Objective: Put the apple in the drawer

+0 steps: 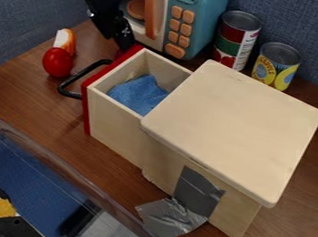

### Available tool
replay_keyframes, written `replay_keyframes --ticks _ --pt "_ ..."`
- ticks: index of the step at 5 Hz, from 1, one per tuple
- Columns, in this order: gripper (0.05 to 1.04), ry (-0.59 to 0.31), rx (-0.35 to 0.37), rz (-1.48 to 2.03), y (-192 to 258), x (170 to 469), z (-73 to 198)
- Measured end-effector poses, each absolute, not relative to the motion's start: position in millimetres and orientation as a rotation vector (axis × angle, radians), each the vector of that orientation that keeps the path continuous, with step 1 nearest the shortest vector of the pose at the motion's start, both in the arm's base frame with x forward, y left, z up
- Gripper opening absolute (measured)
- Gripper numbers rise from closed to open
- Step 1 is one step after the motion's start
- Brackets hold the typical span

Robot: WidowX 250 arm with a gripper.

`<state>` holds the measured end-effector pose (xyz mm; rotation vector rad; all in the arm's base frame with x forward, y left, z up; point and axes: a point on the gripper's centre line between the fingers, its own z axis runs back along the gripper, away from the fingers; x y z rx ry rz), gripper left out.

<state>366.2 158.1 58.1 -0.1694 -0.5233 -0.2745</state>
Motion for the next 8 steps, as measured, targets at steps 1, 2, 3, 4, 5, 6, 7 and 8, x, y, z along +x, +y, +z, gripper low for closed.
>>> replay_keyframes --ticks 1,2,3,4,5,6,7,8 --pt "0.999 -0.499 -0.192 -0.264 156.8 364.4 45.2" --pt "0.999 -0.506 -0.193 -0.253 155.5 366.3 44.1" --pt "0.999 -0.523 -0.206 -0.246 151.4 369.9 45.8" --pt "0.999 -0.531 -0.201 -0.244 151.1 371.7 46.3" --pt "0.999 -0.544 -0.193 -0.238 149.6 375.6 47.1" --pt "0.975 -0.539 -0.177 -0.228 147.3 379.4 43.0" --pt "0.868 -0.514 -0.175 -0.187 146.3 382.3 21.4" --pt "0.782 -0.511 -0.169 -0.138 149.8 385.1 13.8"
